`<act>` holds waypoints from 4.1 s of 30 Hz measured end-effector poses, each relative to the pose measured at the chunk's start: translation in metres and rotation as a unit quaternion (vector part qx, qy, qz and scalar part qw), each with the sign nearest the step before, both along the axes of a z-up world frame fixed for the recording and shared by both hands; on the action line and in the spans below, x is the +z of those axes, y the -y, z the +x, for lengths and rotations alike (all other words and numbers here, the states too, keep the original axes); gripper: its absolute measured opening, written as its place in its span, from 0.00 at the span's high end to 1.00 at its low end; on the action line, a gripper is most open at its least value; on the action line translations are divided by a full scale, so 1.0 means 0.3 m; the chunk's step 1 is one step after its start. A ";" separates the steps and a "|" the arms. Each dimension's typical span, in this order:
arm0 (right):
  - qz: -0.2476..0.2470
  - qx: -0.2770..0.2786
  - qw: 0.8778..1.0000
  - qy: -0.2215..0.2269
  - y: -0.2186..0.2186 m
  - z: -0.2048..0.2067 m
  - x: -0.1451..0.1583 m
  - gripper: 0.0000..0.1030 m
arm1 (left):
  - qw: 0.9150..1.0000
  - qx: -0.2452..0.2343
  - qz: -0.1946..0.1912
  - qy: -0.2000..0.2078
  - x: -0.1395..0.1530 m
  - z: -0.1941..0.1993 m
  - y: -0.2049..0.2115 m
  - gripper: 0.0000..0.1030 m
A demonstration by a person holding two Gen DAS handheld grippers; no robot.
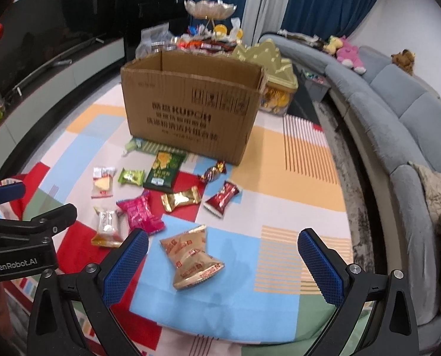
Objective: Organize snacks
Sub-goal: 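Lower left tool onto white DENMAS packet while right tool grasps tan biscuit packet, then lift both held packets and carry them over the open cardboard box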
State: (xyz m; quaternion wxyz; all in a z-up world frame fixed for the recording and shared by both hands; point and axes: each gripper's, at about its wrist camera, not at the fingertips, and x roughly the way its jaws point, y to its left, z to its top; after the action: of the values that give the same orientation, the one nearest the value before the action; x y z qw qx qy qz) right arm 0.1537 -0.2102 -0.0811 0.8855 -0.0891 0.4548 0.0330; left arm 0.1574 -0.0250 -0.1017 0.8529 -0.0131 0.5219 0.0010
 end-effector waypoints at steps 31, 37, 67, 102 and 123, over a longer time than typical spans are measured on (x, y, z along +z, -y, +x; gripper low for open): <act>-0.007 0.041 0.987 -0.152 -0.027 0.149 -0.305 0.06 | 0.994 0.028 -0.017 -0.102 -0.274 0.162 0.032 0.17; -0.010 0.045 0.986 -0.159 -0.044 0.152 -0.327 0.08 | 0.993 0.032 -0.018 -0.112 -0.311 0.177 0.019 0.22; 0.055 0.032 0.984 -0.169 -0.030 0.107 -0.294 0.59 | 0.995 -0.020 -0.010 -0.096 -0.251 0.139 0.060 0.68; 0.080 0.008 0.992 -0.101 -0.019 0.169 -0.023 0.59 | 0.999 -0.044 -0.008 -0.031 0.029 0.167 0.051 0.68; 0.095 -0.006 0.995 -0.015 -0.003 0.346 0.218 0.59 | 0.997 -0.063 -0.013 0.043 0.264 0.359 0.072 0.68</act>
State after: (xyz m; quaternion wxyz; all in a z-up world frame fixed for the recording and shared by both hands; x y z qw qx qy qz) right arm 0.2574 -0.2093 -0.0156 0.8834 -0.0016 0.4630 0.0721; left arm 0.2651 -0.0466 -0.0225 0.8726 0.0087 0.4847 -0.0598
